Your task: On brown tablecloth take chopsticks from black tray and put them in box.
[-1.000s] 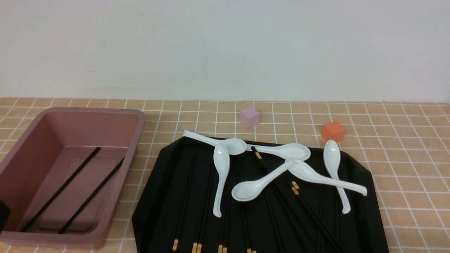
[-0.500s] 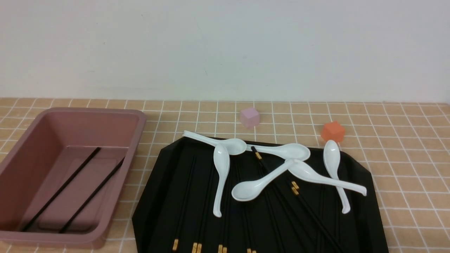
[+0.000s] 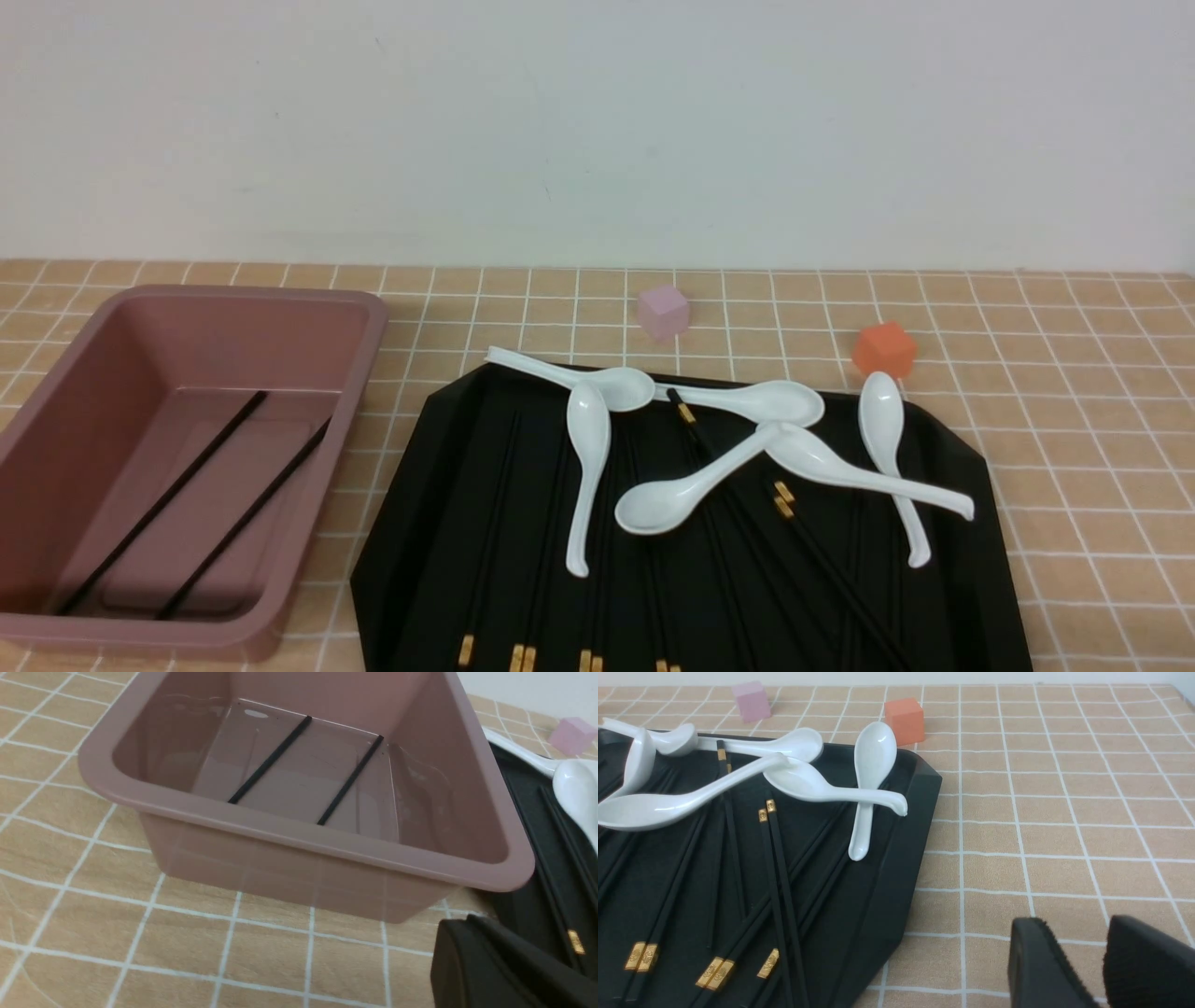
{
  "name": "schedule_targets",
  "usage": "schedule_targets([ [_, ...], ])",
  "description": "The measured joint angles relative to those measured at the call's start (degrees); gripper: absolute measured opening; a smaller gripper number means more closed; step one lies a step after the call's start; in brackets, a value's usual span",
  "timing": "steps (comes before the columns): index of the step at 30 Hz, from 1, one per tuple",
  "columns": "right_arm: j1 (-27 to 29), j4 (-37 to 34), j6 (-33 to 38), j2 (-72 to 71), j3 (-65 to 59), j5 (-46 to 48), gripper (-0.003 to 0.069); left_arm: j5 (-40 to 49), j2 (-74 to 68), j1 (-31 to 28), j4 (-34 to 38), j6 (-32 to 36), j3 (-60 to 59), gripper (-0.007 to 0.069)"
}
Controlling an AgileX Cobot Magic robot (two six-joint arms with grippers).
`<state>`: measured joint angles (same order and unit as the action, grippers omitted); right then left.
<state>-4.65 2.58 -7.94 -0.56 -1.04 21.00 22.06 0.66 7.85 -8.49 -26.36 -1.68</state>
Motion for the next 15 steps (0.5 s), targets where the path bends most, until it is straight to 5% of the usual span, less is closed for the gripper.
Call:
schedule_targets([
  [15,0.0,0.0,0.0,0.0,0.0,0.0,0.0240,0.0,0.0,0.0,4.7,0.0,0.0,0.0008],
])
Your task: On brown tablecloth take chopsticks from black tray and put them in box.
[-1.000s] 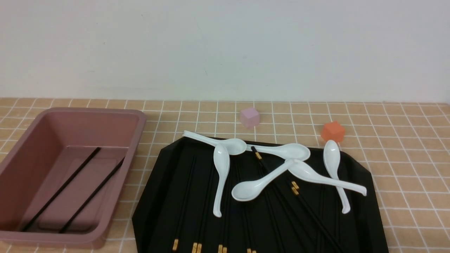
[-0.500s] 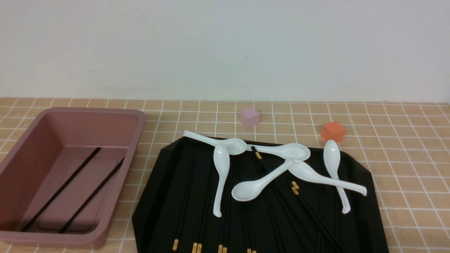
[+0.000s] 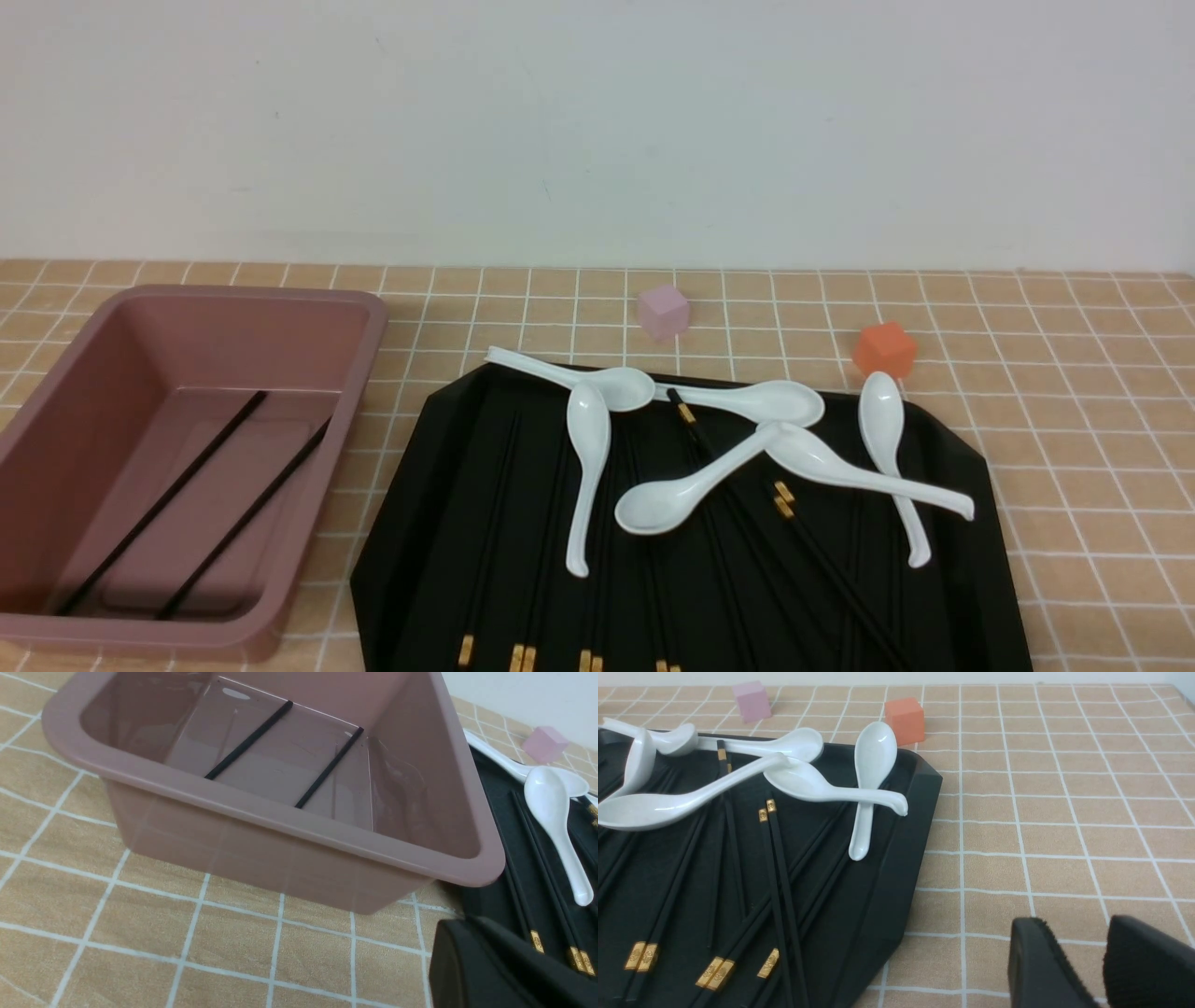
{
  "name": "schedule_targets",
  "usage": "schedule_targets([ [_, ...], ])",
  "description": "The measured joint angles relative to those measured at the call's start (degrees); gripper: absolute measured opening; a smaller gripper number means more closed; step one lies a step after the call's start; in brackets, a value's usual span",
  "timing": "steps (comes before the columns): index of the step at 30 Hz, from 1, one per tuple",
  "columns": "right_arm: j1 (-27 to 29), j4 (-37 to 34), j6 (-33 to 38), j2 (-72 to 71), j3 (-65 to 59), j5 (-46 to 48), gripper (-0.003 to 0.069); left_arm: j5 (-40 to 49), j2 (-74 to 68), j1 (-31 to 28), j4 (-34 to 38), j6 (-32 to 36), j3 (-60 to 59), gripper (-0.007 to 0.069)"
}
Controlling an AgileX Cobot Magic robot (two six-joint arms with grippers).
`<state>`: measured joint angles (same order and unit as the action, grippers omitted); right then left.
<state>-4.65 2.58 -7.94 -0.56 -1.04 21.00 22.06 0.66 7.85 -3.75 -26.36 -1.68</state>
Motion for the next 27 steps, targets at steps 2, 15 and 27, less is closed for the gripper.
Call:
schedule_targets([
  [2,0.0,0.0,0.0,0.0,0.0,0.0,0.0240,0.0,0.0,0.0,0.0,0.0,0.0,0.0008],
  [15,0.0,0.0,0.0,0.0,0.0,0.0,0.0240,0.0,0.0,0.0,0.0,0.0,0.0,0.0022],
  [27,0.0,0.0,0.0,0.0,0.0,0.0,0.0240,0.0,0.0,0.0,0.0,0.0,0.0,0.0029],
])
